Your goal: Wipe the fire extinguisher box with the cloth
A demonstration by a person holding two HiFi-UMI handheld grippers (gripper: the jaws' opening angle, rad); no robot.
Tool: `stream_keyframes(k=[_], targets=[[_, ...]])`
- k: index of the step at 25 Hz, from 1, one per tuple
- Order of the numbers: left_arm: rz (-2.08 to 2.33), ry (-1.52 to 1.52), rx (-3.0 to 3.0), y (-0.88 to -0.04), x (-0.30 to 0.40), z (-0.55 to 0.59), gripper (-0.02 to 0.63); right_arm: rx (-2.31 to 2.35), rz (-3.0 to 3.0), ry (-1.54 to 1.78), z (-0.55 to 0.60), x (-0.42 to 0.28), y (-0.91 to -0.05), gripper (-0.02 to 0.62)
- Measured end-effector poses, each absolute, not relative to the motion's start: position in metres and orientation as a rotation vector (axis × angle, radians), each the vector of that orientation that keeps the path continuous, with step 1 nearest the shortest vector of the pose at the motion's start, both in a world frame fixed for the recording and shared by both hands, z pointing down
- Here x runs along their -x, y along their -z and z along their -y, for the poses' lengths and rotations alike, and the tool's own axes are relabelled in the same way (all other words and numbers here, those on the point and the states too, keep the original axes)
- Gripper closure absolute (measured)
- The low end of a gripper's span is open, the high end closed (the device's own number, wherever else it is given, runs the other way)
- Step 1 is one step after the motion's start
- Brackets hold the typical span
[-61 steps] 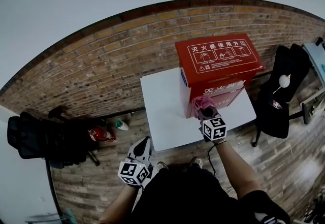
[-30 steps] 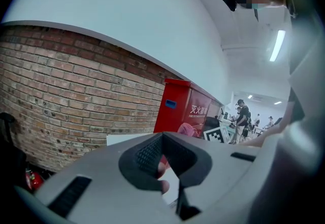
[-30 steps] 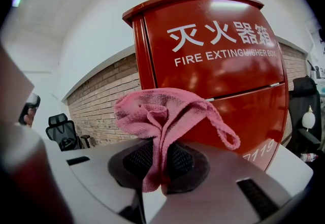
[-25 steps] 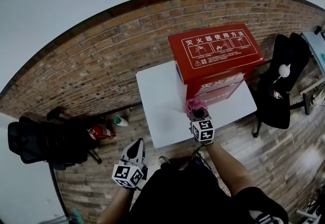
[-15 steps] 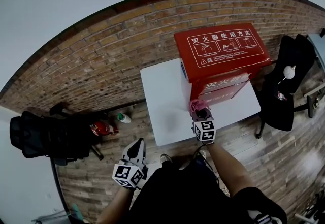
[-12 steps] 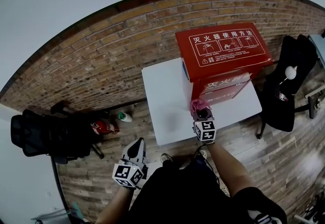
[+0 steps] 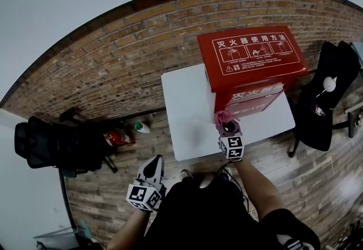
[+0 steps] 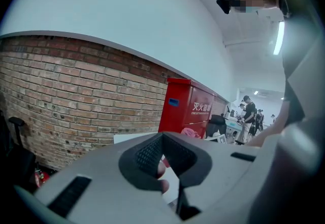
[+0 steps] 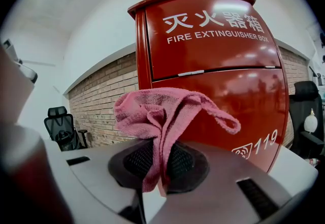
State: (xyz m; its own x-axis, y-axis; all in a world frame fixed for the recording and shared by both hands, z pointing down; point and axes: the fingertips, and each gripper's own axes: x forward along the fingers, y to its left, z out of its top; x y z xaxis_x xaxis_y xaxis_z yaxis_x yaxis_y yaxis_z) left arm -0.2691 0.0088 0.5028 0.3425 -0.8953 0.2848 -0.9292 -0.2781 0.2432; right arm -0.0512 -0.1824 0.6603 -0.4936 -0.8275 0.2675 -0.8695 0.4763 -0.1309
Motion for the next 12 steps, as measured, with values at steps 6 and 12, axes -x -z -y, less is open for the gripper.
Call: stream_keyframes(k=[6, 12], targets=[[1.626, -0.127, -2.259, -0.510, 0.248, -0.011, 0.589, -1.410, 2.631, -0.316, 0.183, 0.050, -0.663, 0.534], [1.637, -0.110, -2.240, -0.516, 0.221, -0.011, 0.589, -1.317, 2.661, -0.256, 0.186, 0.041, -0.665, 0.534]])
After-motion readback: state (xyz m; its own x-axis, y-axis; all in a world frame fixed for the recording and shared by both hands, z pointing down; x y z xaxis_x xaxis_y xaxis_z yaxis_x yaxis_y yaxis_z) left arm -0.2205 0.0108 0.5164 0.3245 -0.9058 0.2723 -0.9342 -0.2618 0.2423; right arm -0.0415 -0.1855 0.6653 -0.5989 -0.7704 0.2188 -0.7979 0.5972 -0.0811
